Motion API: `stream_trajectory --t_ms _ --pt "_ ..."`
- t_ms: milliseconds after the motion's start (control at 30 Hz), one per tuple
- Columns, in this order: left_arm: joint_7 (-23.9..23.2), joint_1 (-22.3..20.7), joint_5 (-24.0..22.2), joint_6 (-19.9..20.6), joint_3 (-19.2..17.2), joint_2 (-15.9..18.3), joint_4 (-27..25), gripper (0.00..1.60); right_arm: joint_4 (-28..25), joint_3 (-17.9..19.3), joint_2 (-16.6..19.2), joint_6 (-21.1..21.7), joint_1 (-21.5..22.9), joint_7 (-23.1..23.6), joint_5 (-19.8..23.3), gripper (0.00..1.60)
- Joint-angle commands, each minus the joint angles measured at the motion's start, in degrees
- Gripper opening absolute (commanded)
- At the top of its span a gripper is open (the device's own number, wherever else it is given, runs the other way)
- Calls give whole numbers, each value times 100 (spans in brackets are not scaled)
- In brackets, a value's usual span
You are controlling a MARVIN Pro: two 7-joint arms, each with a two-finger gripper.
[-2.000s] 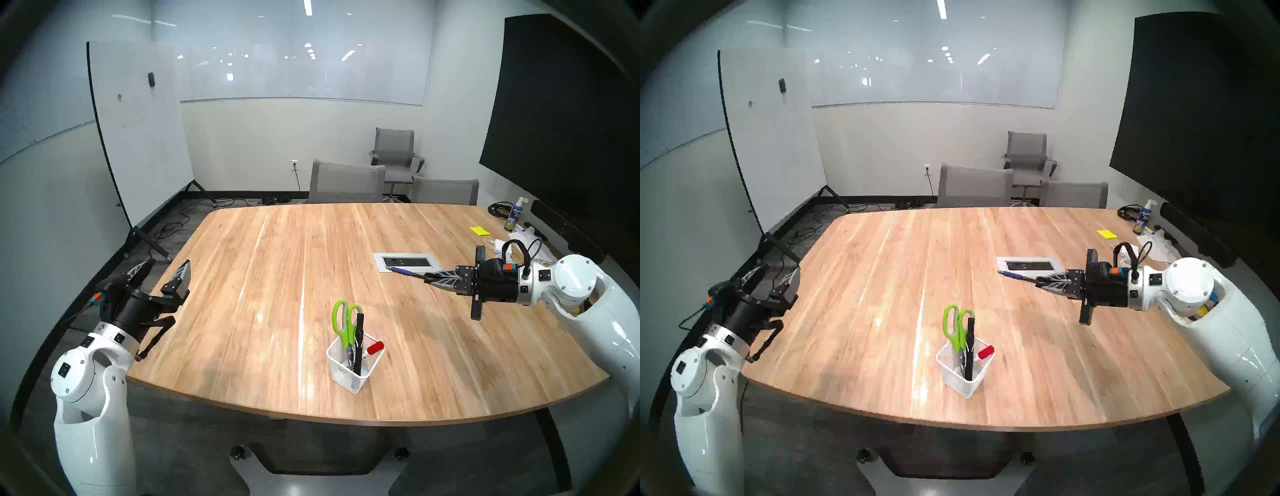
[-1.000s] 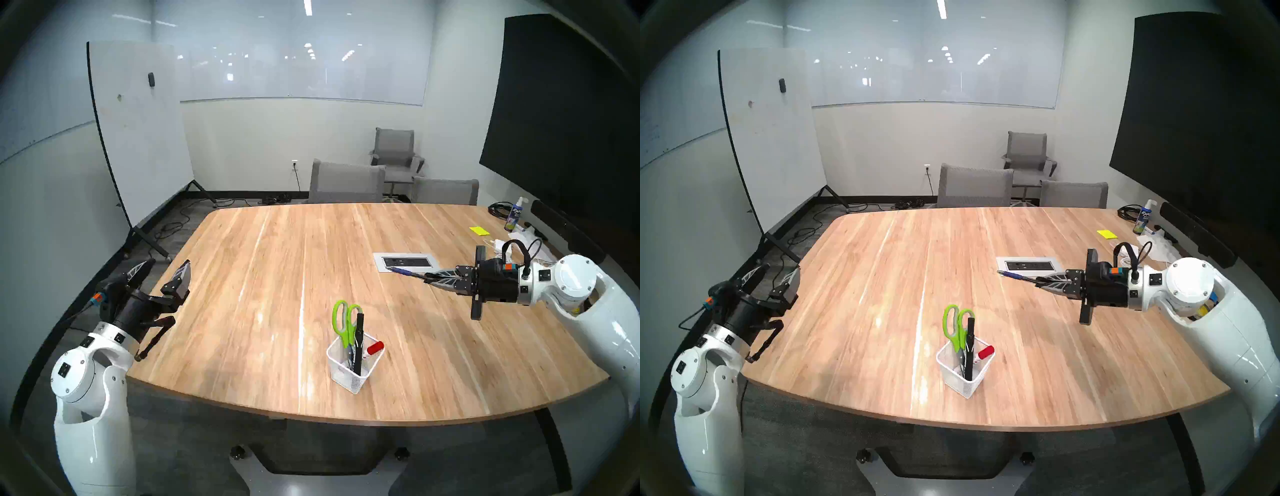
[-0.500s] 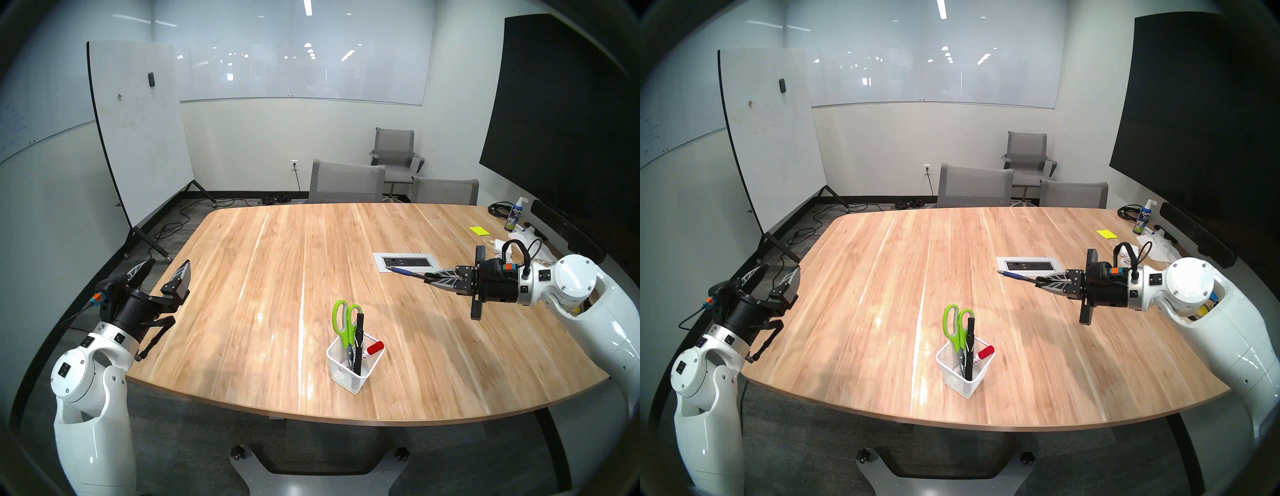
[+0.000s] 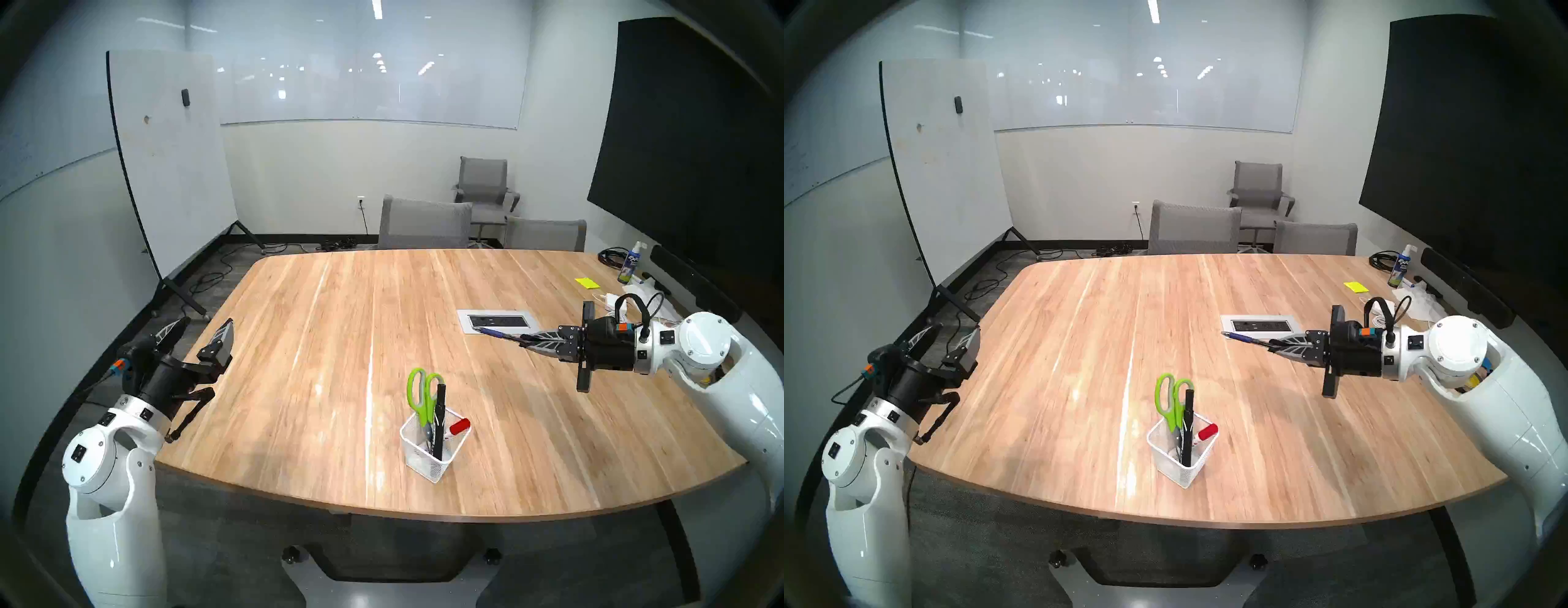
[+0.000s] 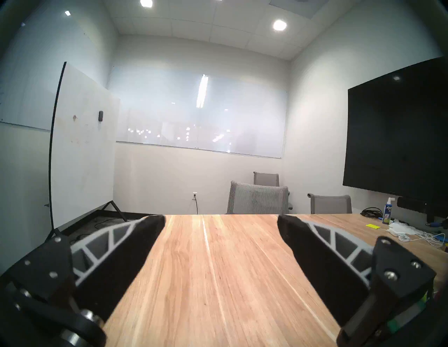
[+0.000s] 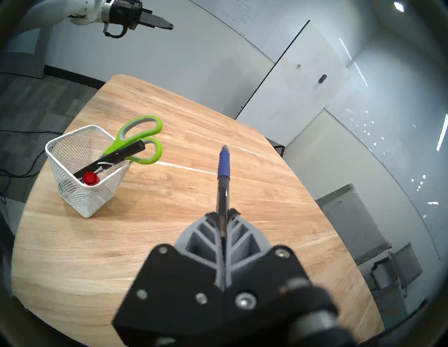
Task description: Place the pen, the marker, and the scissors into the pen holder
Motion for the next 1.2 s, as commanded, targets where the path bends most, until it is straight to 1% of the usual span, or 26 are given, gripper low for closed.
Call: stream_trajectory --t_ms 0,1167 --pt "5 -6 2 -7 12 -9 -126 160 -27 61 17 -4 77 -14 12 0" --pt "5 -6 2 -7 12 -9 -126 160 -27 61 17 -4 77 -14 12 0"
